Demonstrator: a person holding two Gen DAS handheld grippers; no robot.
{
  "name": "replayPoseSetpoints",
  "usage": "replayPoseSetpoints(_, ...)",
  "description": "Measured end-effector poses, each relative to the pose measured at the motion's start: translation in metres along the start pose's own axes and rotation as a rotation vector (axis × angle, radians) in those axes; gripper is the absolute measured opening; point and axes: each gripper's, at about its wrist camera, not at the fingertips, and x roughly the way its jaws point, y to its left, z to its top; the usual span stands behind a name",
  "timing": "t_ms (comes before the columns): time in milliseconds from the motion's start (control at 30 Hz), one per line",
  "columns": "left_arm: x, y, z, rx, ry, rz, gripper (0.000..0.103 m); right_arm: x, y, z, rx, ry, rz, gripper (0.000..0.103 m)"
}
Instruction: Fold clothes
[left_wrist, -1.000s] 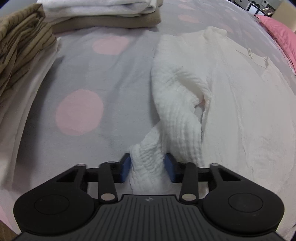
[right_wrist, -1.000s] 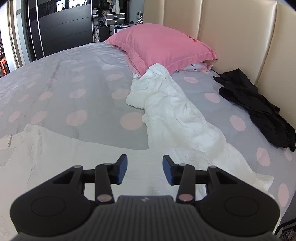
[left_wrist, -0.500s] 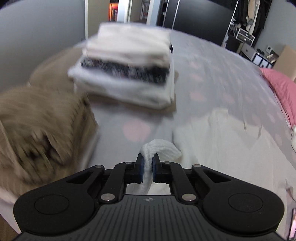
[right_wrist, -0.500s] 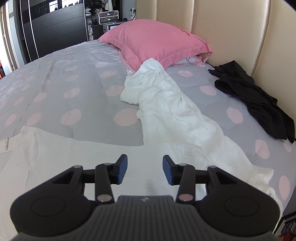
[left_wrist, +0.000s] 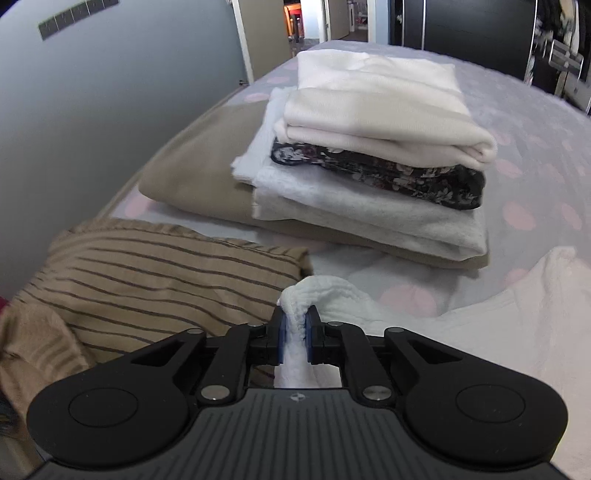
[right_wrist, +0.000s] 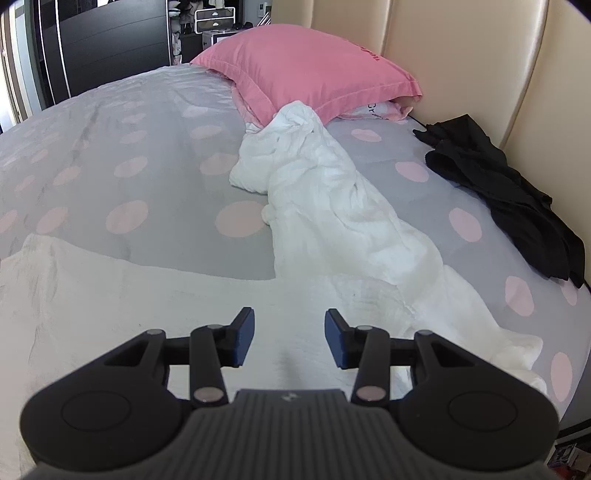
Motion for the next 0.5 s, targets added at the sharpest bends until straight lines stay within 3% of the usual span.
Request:
replayPoseSetpoints(167, -0.015, -0.009, -0.016, 0.048, -0.093, -0.054, 0.032, 0.000, 0.010, -0.002, -0.044, 0.003, 0.031, 0.046)
replayPoseSetpoints(233, -0.028, -0.017, -0.024, 0.075, -0.132, -0.073, 0.045, 0.000, 0.015, -0.002, -0.063, 0.004, 0.045, 0.046)
replayPoseSetpoints(267, -0.034, -0.021, -0.027, 0.089, -0.151, -0.082, 0.045, -0.003, 0.019, -0.004, -0.084, 0.003, 0.056, 0.046)
replayPoseSetpoints(500, -0.052, -0.052, -0.083, 0.162, -0.034, -0.253, 0.045, -0.022, 0.049, -0.026, -0.221, 0.016, 0.161, 0.046)
